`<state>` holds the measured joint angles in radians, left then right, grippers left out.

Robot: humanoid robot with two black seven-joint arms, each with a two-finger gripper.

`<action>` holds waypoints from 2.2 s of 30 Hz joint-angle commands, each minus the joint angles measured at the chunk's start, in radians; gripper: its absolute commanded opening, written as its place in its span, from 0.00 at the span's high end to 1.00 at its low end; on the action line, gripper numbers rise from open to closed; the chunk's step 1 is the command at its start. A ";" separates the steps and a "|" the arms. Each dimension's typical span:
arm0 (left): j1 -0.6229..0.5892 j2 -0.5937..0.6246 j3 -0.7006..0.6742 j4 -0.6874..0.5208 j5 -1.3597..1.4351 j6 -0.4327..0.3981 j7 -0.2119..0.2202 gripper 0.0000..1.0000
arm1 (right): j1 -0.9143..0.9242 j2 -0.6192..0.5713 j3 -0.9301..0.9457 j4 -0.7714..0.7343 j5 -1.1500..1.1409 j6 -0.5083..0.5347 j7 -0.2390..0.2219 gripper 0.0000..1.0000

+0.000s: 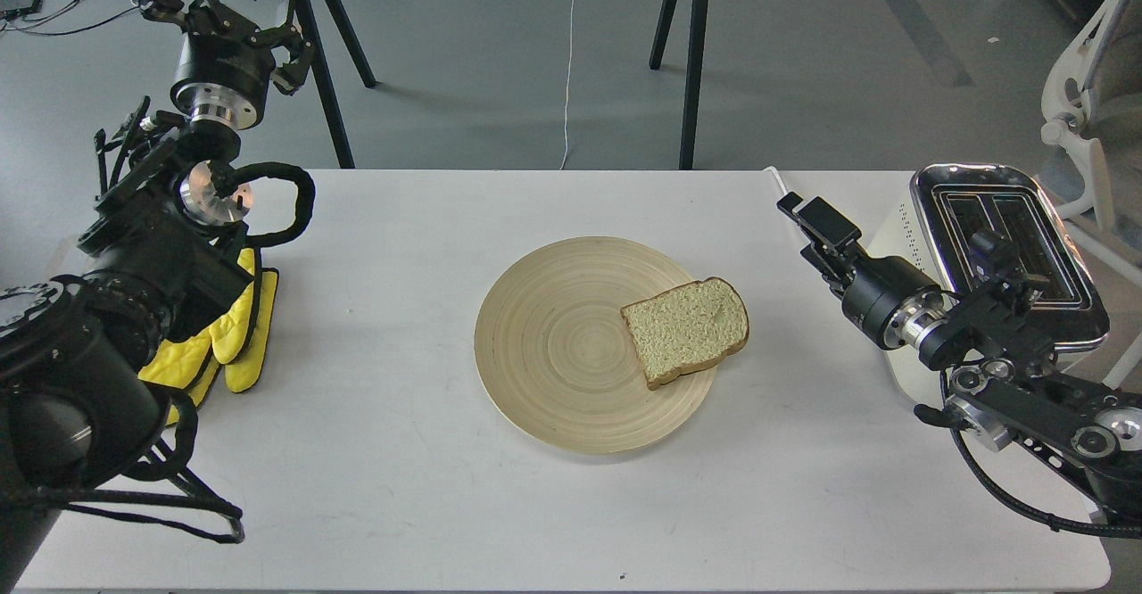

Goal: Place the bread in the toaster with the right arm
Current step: 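Move the right gripper down from the toaster toward the bread slice, then close the right gripper on the edge of the bread slice, then lift the bread slice with the right gripper up over the toaster, then lower the bread slice into the toaster slot with the right gripper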

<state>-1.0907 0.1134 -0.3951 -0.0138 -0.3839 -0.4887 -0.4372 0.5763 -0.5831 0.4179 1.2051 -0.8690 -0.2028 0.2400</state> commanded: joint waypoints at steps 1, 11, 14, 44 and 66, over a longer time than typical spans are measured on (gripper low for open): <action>0.000 -0.001 0.001 0.000 0.000 0.000 0.000 0.00 | -0.001 0.043 -0.082 -0.053 -0.001 -0.021 -0.002 0.08; 0.000 -0.001 0.001 0.000 0.000 0.000 0.000 0.00 | -0.004 0.157 -0.137 -0.191 0.005 -0.009 0.002 0.29; 0.000 -0.001 0.001 0.000 0.000 0.000 0.000 0.00 | -0.001 0.164 -0.160 -0.188 0.001 -0.006 0.001 0.41; 0.000 -0.003 0.002 0.000 0.000 0.000 0.000 0.00 | 0.125 -0.048 -0.212 0.031 0.001 -0.014 -0.002 0.96; 0.000 -0.006 0.004 0.000 0.000 0.000 0.000 0.00 | 0.249 -0.811 -0.324 0.271 -0.191 -0.099 -0.002 0.99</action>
<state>-1.0905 0.1077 -0.3913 -0.0139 -0.3834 -0.4887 -0.4372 0.8439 -1.3933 0.1406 1.4811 -1.0593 -0.2485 0.2372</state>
